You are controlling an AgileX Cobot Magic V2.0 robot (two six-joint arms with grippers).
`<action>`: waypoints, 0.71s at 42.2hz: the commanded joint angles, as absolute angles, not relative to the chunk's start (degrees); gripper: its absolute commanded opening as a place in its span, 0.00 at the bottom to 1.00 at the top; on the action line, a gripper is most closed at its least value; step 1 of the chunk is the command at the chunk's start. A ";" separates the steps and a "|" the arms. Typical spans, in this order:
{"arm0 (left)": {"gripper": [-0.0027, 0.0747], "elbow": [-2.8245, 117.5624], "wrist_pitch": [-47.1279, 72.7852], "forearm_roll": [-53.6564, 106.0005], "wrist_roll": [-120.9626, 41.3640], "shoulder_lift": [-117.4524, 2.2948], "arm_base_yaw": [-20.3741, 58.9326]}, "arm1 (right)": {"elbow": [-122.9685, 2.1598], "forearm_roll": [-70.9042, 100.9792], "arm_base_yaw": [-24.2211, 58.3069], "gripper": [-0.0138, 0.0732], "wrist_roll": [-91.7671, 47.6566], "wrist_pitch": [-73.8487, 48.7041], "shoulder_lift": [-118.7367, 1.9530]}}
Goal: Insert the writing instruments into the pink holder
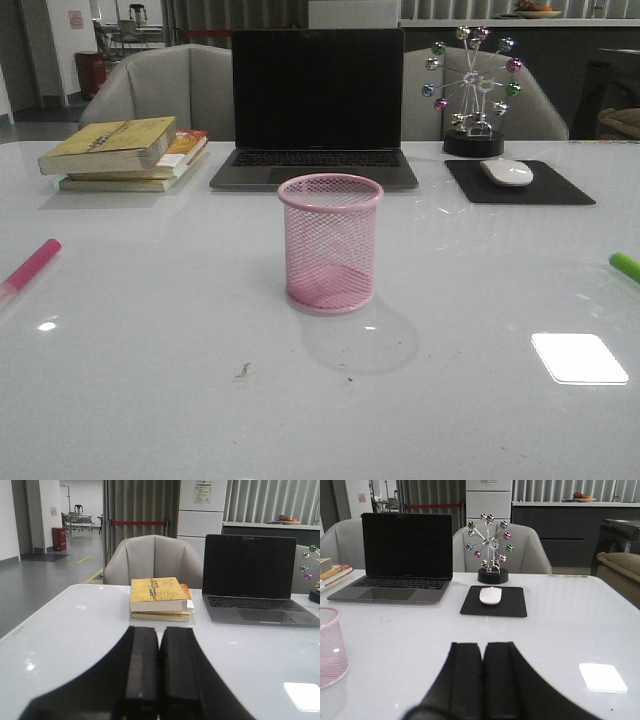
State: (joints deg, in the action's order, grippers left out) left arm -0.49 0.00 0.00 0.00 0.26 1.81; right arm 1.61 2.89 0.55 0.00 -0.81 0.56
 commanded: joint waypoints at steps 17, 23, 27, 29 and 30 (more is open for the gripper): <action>0.16 8.16 -7.46 0.00 0.55 1.09 2.22 | -7.99 2.29 0.76 0.19 -0.44 7.22 1.31; 0.16 19.10 0.33 0.00 0.55 -1.41 2.22 | -19.01 2.24 0.76 0.19 -0.44 -1.03 -3.07; 0.16 26.83 6.27 0.00 0.55 -5.33 2.22 | -25.94 2.24 0.76 0.19 -0.44 -6.48 -7.70; 0.16 30.66 9.88 0.00 0.55 -7.79 2.22 | -28.89 2.24 0.76 0.19 -0.44 -9.21 -10.73; 0.16 32.25 12.17 0.00 0.55 -8.91 2.22 | -30.10 2.24 0.76 0.19 -0.44 -10.46 -11.85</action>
State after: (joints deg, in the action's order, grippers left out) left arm 26.10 10.29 0.00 0.00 -4.77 1.81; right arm -25.01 2.89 0.73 0.00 -9.88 -6.95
